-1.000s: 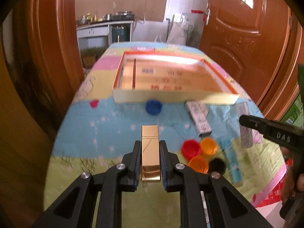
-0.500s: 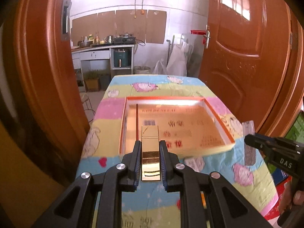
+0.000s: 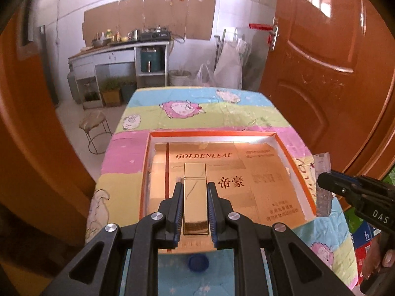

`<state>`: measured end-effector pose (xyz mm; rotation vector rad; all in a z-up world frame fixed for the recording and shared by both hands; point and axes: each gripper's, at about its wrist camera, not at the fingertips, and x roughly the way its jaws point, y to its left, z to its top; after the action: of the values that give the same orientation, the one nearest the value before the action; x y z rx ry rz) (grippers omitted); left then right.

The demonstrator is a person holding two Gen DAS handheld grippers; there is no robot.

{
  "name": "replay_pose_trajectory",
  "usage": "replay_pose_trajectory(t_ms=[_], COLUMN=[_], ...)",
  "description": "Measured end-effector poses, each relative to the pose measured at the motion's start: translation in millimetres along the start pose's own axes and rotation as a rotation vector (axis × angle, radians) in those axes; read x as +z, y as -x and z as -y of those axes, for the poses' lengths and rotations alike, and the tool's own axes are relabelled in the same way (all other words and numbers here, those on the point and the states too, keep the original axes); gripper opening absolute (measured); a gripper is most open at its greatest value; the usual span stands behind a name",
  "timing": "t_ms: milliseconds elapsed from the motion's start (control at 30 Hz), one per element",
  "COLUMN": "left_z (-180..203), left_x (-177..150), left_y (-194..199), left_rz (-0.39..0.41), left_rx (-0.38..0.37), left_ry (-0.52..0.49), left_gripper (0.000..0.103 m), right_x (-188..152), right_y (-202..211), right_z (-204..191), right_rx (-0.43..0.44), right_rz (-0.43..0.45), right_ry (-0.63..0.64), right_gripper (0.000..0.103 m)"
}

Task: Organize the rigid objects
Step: 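Carry both held items into the cardboard tray and open both tools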

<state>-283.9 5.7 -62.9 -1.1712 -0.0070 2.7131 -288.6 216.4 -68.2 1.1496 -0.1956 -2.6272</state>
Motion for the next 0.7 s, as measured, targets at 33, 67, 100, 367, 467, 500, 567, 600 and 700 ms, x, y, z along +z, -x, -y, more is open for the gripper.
replay_pose_trajectory(t_ms=[33,67,100,367,467,500,567,600,700], left_z=[1,3,4,2,1,0,-2,-3,-5], left_x=[3,5,7,16,15,15,14,14,12], left_y=[-10,-17,-25,-80,-93,-97,-105,-108,-115], left_rz=[-0.013,-0.024,-0.036,-0.12,-0.144,-0.151,-0.163,-0.167,-0.17], left_rx=[0.002,0.004,0.007,0.007,0.008,0.008,0.003,0.001,0.002], left_ry=[-0.003,-0.008,-0.014,-0.011,-0.011,-0.009,-0.004,-0.003,-0.004], left_gripper=[0.018,0.018,0.018,0.018,0.018,0.018,0.018,0.018,0.018], right_x=[3,6,8,21,24,24,24,24,24], right_y=[-7,-15,-23,-77,-94,-100,-111,-115,-124], right_z=[2,5,6,14,16,17,20,20,22], right_rx=[0.002,0.003,0.002,0.008,0.004,0.002,-0.004,-0.005,-0.002], right_rz=[-0.011,-0.026,-0.041,-0.137,-0.166,-0.176,-0.195,-0.199,-0.21], right_ry=[-0.002,-0.003,-0.005,-0.011,-0.012,-0.016,-0.024,-0.025,-0.035], right_gripper=[0.02,0.02,0.02,0.02,0.02,0.02,0.02,0.02,0.02])
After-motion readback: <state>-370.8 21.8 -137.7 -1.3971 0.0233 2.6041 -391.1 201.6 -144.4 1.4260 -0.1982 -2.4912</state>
